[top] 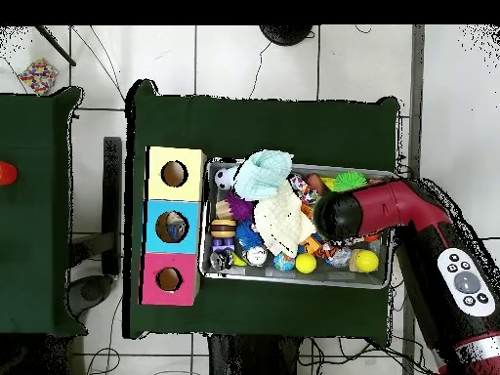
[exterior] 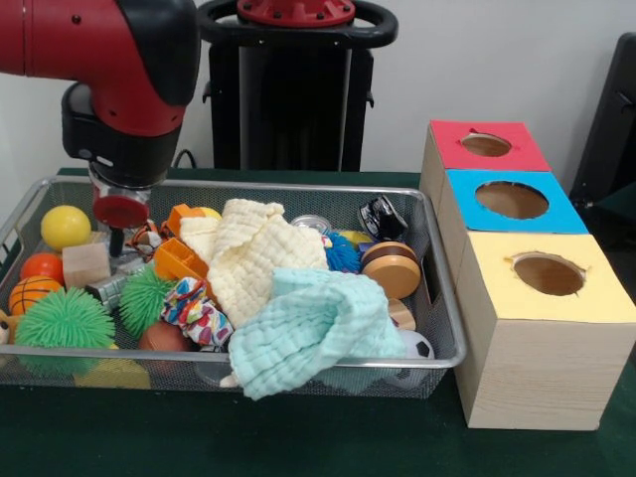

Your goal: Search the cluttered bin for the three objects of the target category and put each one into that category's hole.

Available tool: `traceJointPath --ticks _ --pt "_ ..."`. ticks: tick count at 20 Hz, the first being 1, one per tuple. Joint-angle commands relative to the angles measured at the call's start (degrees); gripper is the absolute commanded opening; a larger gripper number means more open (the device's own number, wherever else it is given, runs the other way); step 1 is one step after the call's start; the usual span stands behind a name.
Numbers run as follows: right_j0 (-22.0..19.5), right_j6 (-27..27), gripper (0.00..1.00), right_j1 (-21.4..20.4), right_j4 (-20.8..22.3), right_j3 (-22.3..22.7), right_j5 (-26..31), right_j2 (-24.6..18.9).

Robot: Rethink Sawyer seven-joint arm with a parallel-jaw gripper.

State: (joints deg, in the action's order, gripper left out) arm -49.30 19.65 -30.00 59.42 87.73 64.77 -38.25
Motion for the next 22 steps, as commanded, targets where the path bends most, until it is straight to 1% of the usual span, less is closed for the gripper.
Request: traceJointPath --ticks 1,6,10,12,14,16,21,22 --pt "-1.03 -14.27 1.0 4.26 0.46 -2.6 0.68 1.27" --pt "-0.84 -13.5 1.0 4.82 0.32 -2.29 2.87 2.84" --pt "-1.08 -13.78 1.0 4.96 0.84 -2.14 1.55 2.76" --pt "-0.17 -13.05 1.0 4.67 2.95 -2.66 1.02 3.71" --pt "0.97 -11.2 1.0 4.26 6.47 -3.44 -0.39 5.41" --pt "1.68 -10.55 1.0 4.25 8.47 -4.06 -1.11 6.35" --pt "2.9 -8.06 1.0 4.14 10.21 -3.86 -4.13 6.94" --pt "3.34 -7.7 1.0 3.99 10.62 -3.86 -4.0 7.31"
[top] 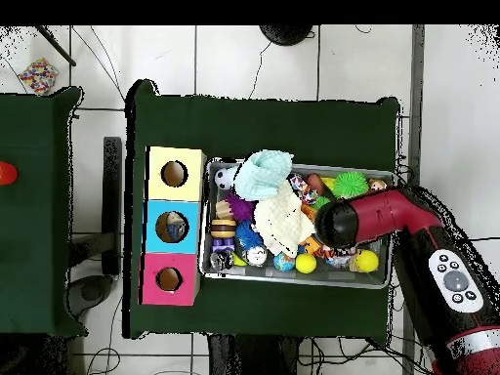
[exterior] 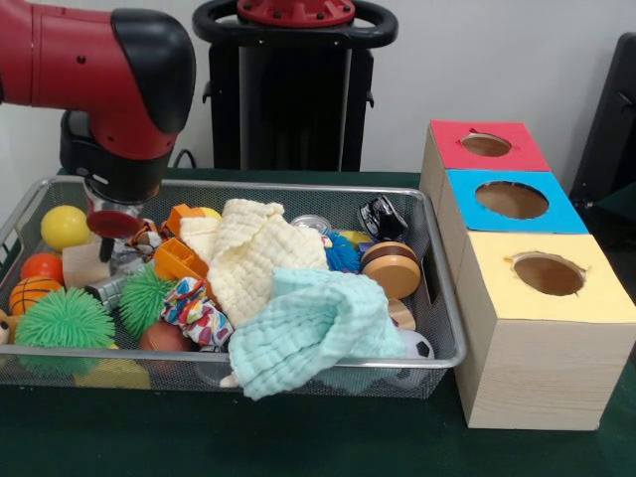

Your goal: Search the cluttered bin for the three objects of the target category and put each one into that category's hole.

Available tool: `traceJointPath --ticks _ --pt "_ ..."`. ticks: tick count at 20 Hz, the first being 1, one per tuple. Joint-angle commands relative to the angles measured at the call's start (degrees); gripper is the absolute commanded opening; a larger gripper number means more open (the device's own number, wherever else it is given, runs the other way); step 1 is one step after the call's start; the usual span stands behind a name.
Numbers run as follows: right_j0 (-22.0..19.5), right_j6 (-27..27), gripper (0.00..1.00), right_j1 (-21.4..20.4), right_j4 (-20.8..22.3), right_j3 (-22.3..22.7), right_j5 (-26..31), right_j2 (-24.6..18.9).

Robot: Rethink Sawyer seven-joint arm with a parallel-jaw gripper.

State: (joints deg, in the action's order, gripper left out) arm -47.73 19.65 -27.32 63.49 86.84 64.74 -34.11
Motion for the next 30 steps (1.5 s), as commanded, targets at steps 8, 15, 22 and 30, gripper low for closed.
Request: traceJointPath --ticks 8,15,22,30 --pt "-0.04 -8.98 1.0 3.41 2.92 -3.32 -1.94 3.36" --pt "-1.01 -9.32 1.0 3.94 0.34 -2.8 -0.93 2.95" --pt "-3.53 -10.39 1.0 2.92 -5.04 -0.12 -3.03 -0.63" --pt "-4.13 -10.41 1.0 1.83 -4.86 2.8 -5.23 -1.29"
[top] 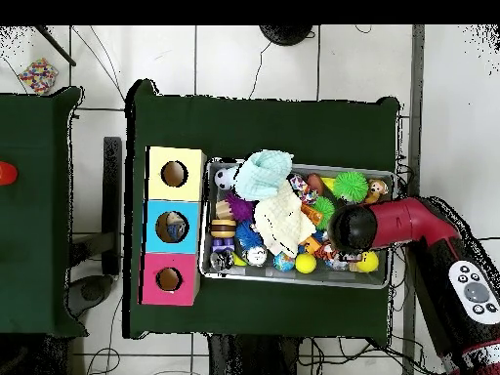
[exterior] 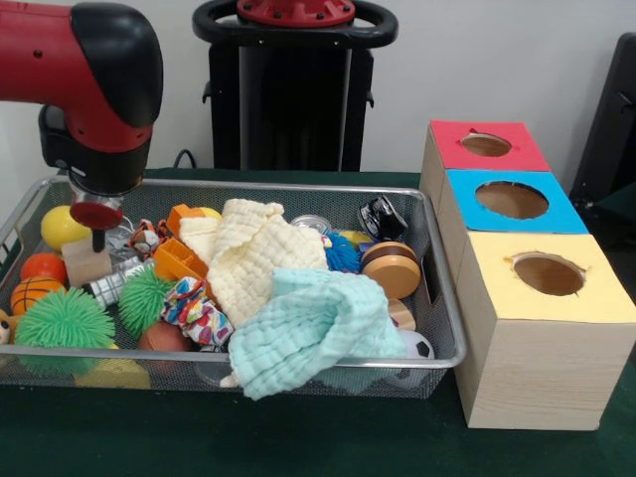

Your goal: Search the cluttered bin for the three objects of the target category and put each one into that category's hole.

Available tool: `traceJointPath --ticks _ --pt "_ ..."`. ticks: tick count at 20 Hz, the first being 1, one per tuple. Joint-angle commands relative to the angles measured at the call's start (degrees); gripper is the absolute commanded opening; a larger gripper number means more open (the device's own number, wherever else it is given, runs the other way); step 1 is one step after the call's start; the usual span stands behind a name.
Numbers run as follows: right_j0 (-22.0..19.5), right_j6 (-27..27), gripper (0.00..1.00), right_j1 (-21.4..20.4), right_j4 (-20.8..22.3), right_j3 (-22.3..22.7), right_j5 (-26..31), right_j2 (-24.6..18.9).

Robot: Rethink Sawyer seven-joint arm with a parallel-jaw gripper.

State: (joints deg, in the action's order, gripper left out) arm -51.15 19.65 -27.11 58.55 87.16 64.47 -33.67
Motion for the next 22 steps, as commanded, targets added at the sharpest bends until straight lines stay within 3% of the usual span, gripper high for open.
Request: traceJointPath --ticks 1,22 --pt "-0.71 -10.43 1.0 1.72 0.2 2.52 -5.04 -1.66" --pt "-5.01 -11.2 1.0 2.75 -5.38 6.37 -8.32 -5.65"
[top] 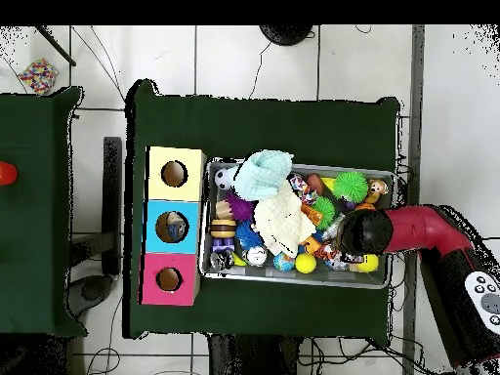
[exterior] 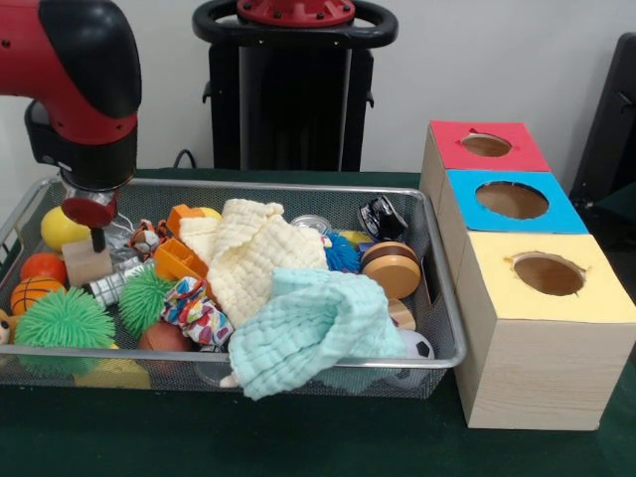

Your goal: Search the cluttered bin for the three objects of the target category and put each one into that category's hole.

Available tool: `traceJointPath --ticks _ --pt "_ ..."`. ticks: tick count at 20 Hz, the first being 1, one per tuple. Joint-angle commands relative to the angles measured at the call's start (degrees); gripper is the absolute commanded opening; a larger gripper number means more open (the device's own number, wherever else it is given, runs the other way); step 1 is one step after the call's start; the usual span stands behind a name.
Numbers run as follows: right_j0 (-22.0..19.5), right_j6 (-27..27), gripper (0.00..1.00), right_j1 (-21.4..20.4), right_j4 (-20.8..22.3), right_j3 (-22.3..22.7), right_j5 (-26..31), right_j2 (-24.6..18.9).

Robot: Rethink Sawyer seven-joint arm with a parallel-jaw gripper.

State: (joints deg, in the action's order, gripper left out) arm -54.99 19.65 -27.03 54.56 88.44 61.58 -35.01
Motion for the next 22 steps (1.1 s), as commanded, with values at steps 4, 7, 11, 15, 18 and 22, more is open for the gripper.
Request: traceJointPath --ticks 4,7,11,15,18,22 --pt "-1.29 -11.37 1.0 2.41 -1.61 5.58 -5.57 -4.62" --pt "-1.62 -11.3 1.0 2.4 -1.81 6.03 -5.94 -5.1" --pt "-1.8 -11.02 1.0 2.24 -1.73 6.38 -6.29 -5.58" --pt "-2.33 -11.07 1.0 2.08 -1.54 7.0 -7.24 -6.29" --pt "-2.86 -10.92 1.0 2.04 -1.58 7.88 -8.12 -7.11" --pt "-2.81 -10.58 1.0 1.74 -0.91 8.33 -8.23 -7.24"
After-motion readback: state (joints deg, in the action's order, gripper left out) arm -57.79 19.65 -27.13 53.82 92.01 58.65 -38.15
